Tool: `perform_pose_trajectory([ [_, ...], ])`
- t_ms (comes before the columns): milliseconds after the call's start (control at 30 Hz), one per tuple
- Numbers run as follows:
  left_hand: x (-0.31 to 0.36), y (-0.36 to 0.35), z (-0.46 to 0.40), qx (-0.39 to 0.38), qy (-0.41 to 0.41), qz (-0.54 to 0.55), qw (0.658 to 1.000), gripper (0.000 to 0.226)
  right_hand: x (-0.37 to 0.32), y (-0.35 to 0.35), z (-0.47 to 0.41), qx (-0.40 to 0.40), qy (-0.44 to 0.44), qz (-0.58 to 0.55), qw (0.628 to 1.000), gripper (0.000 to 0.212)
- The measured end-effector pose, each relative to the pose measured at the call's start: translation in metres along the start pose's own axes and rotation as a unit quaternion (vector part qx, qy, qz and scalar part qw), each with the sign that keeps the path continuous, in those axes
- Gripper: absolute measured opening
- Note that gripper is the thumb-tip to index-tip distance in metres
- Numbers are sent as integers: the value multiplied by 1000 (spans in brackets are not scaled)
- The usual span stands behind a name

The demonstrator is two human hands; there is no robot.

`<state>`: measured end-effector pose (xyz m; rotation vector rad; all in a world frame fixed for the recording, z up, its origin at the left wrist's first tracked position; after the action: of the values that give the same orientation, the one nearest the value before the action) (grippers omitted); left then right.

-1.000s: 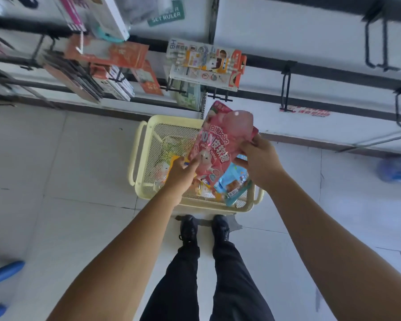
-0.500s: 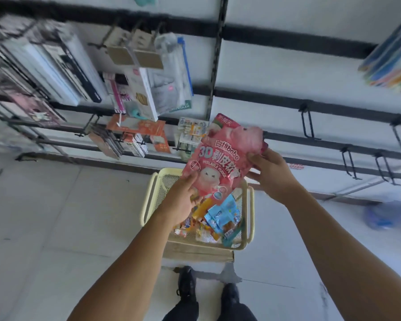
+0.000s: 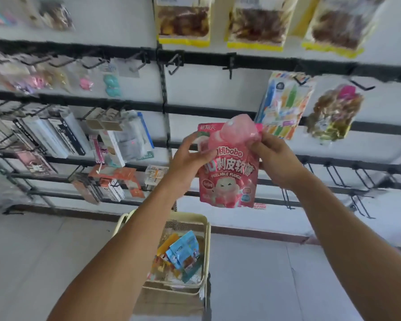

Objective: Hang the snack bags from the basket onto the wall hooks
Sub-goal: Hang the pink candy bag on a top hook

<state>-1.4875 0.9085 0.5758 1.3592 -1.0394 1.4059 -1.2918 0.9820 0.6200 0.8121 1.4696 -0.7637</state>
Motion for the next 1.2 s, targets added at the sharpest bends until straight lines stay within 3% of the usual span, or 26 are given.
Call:
perform_pose_trajectory([
  [100, 36, -58, 8, -53, -28, -32, 998, 27, -30, 47, 31, 10, 31, 37, 999, 25],
  [167, 58, -100, 11, -39, -44, -50, 997, 18, -46, 79, 51, 27, 42, 43, 998, 24],
  [367, 130, -216, 7, -47, -128, -96, 986, 21, -102, 166, 90, 139, 103, -73, 982, 20],
  [467, 160, -263, -6, -70, -158, -123, 977, 26, -124, 208, 96, 182, 130, -66, 972, 21],
  [533, 178, -294, -18, -71, -172, -127, 974, 37, -138, 241, 96, 192, 142, -37, 970, 26],
  [733, 217, -383, -67, -71, -215, -108, 968, 23, -176, 337, 80, 227, 168, 8, 959, 26],
  [1200, 284, -599, -123, -79, -223, -103, 966, 29, -223, 557, 78, 250, 212, -75, 942, 23],
])
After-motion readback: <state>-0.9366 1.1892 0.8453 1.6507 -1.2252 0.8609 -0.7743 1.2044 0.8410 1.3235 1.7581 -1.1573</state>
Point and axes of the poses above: each hand's wrist, its own z-axis away from the middle knuckle, its own y-axis out of the back of the hand, x = y × z, the point moved 1 cm from there along -z, towards the middle knuckle, and after that the axes turned 11 degrees about -z, right-handed, at the moved point
